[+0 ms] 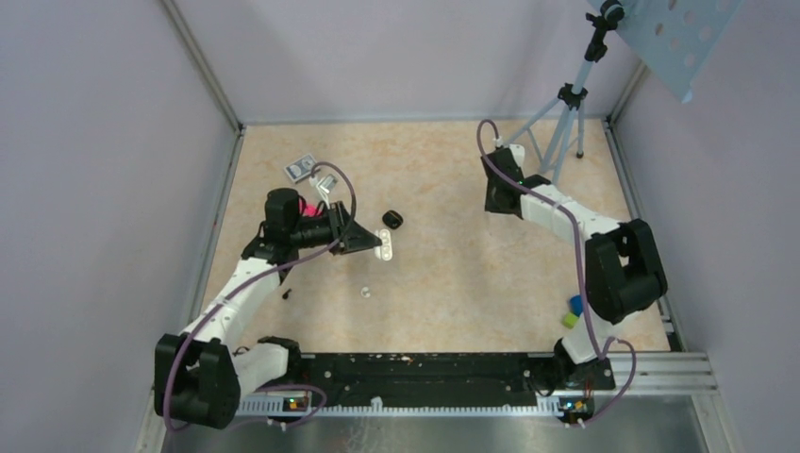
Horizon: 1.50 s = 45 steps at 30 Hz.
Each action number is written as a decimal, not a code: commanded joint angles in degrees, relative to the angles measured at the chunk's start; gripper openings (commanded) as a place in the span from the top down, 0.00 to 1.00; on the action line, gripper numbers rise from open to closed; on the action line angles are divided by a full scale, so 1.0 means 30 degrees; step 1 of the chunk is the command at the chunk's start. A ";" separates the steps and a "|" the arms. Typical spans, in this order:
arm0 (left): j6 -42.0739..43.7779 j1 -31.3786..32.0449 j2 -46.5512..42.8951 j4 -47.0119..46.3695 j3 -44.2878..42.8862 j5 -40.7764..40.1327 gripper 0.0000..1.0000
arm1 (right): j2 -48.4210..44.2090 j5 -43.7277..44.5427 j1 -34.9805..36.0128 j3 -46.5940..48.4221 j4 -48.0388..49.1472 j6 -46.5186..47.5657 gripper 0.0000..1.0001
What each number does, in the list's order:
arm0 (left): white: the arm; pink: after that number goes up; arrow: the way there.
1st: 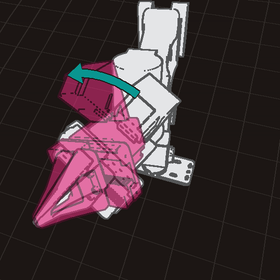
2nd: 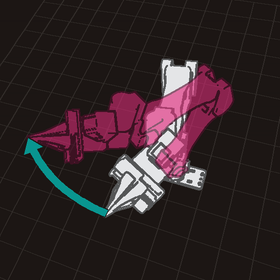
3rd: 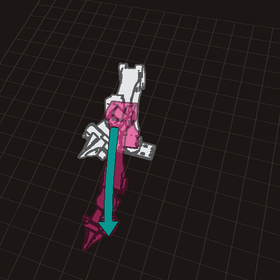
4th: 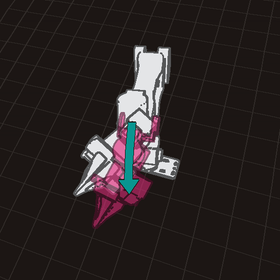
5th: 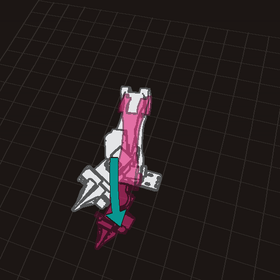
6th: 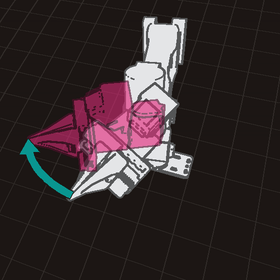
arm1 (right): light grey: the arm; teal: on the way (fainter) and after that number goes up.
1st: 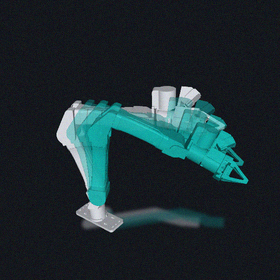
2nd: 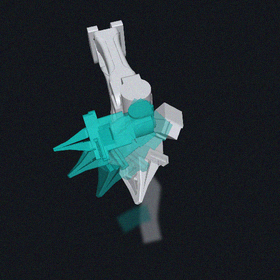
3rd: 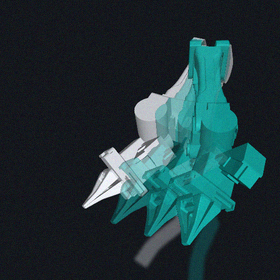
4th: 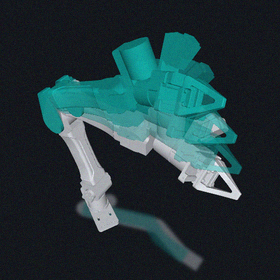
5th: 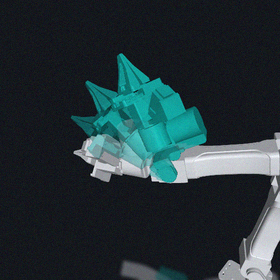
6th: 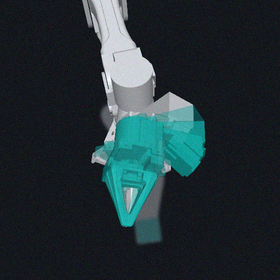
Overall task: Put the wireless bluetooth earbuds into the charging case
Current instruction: Pick up the left earbud from the corner of the board.
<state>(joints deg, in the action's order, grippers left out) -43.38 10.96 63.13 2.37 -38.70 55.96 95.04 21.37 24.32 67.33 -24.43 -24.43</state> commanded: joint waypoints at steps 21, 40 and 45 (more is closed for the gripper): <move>0.3197 -0.0343 -0.0015 0.3043 -0.1431 0.1501 1.00 | 0.4261 0.0812 -0.1428 0.3751 0.0645 0.2724 0.70; 0.3391 -0.0255 -0.0451 0.3355 -0.1626 0.1476 0.99 | 0.7508 0.0690 -0.1682 0.6620 -0.0546 0.3192 0.73; 0.3399 -0.0255 -0.0429 0.3399 -0.1559 0.1496 0.99 | 0.7519 0.0027 -0.1678 0.6336 -0.0351 0.3401 0.73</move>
<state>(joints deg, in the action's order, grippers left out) -34.28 9.98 63.13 13.74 -41.58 59.35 117.91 22.81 19.62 85.95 -26.13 -15.35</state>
